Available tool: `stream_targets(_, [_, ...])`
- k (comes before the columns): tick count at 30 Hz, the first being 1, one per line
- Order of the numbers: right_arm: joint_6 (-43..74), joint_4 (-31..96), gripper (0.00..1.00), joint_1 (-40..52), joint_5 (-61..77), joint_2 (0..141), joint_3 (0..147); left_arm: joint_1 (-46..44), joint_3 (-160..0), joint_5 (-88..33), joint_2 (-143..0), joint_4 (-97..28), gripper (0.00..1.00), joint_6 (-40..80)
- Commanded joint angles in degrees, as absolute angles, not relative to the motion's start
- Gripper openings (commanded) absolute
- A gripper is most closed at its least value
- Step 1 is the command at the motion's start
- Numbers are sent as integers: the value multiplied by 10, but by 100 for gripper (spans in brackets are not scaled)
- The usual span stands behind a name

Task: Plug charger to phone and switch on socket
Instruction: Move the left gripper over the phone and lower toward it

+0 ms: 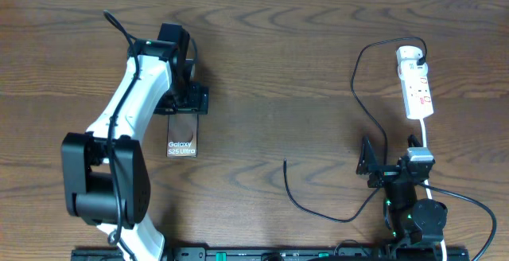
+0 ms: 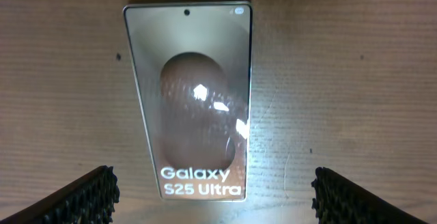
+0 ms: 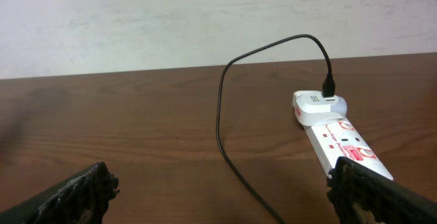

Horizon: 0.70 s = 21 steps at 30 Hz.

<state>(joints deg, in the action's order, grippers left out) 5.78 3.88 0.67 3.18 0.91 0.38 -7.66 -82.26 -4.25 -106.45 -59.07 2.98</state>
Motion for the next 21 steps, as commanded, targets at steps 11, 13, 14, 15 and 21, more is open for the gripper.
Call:
stream_targets(11, [55,41,99,12,31,7,3,-75,-721,-14,-1036,-516,89,61])
stream_targets(13, [55,41,99,12,31,7,3,-75,-711,-14,-1036,-506,89,61])
stream_targets(14, [55,41,99,12,31,7,3,-75,-707,-14,-1036,-500,89,61])
stream_targets(15, [55,41,99,12,31,7,3,-75,-704,-14,-1036,-495,89,61])
stream_targets(21, [55,41,99,12,31,7,3,-75,-671,-14,-1036,-444,89,61])
